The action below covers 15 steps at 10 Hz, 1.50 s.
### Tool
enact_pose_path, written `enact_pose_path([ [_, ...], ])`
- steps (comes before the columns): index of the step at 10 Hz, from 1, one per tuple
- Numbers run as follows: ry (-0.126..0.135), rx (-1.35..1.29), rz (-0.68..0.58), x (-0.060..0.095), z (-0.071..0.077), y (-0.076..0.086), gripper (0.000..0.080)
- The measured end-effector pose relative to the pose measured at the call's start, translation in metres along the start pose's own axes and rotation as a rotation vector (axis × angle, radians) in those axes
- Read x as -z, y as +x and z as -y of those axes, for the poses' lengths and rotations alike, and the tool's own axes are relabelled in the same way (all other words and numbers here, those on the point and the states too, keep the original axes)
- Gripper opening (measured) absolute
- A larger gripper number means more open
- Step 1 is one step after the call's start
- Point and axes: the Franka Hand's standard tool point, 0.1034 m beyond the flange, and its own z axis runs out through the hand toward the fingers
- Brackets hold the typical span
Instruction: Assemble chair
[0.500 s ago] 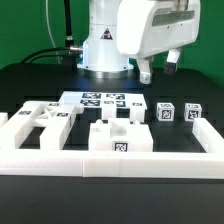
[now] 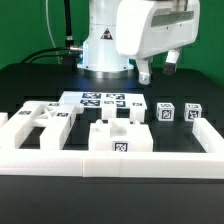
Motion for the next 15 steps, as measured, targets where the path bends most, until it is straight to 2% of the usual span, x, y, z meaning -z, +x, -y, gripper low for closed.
enact_pose_path([
  [3,0.014,0.052,0.006,-0.028,-0.023,-0.021,0.0649],
  [4,0.010,0.081,-0.001,-0.035,-0.032,-0.026,0.0649],
  [7,0.014,0.008,-0.002,-0.036,-0.032,-0.026,0.0649],
  [9,0.016,-0.118,-0.002,-0.037,-0.030,-0.024,0.0649],
  [11,0.017,-0.361,0.003,-0.042,-0.023,-0.016,0.0649],
  [12,0.017,-0.414,-0.004,-0.046,-0.023,-0.014,0.0649],
  [15,0.030,-0.576,-0.009,-0.046,-0.021,-0.012,0.0649],
])
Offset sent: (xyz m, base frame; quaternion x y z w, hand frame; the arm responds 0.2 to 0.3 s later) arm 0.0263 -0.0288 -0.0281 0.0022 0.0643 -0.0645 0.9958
